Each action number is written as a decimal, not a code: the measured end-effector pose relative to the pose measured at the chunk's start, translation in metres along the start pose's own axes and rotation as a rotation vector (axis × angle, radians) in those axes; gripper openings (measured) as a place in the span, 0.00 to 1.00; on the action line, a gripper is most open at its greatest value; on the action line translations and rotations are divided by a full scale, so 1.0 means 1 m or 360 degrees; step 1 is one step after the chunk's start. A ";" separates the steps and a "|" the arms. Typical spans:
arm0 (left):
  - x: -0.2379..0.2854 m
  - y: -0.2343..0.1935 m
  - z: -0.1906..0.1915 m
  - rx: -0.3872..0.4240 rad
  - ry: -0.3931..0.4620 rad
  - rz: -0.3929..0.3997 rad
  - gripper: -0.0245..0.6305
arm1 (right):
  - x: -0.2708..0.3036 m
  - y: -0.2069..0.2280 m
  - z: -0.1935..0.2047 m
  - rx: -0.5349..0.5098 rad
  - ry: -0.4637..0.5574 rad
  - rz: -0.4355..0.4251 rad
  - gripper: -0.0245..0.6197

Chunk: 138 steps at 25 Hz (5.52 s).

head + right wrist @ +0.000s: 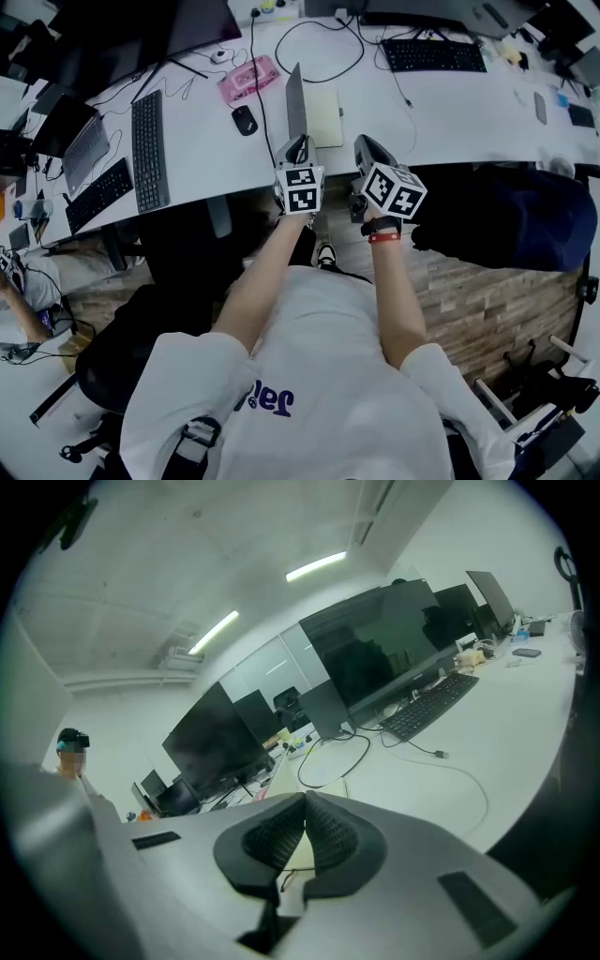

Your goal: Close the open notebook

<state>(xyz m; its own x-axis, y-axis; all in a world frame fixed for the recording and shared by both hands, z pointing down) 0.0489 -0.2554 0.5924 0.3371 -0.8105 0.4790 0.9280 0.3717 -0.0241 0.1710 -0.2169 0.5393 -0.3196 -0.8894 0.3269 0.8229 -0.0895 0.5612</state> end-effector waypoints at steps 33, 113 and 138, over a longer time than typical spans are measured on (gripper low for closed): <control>0.042 0.062 0.031 0.0310 -0.0135 0.0133 0.12 | -0.024 0.071 0.003 0.0224 0.0066 0.0197 0.04; -0.197 -0.049 -0.141 0.0007 0.0537 0.0140 0.07 | -0.090 -0.127 -0.063 -0.0584 0.0242 -0.0111 0.06; -0.152 -0.105 -0.159 -0.0043 0.0541 0.0286 0.07 | -0.019 -0.164 -0.067 -0.0737 0.0210 -0.0010 0.06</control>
<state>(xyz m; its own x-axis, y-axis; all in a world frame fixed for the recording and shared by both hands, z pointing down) -0.0740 -0.2433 0.3826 0.5240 -0.8390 0.1467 0.8516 0.5132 -0.1066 0.0738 -0.2158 0.3901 -0.2874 -0.9349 0.2083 0.9535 -0.2585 0.1551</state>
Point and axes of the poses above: the fingertips, and each gripper's own axes: x forward along the fingers, y to its right, z out of its underside, the point moved 1 cm from there along -x, backward along the fingers, and after that the axes turned 6 degrees about -z, right-handed, at the moved point
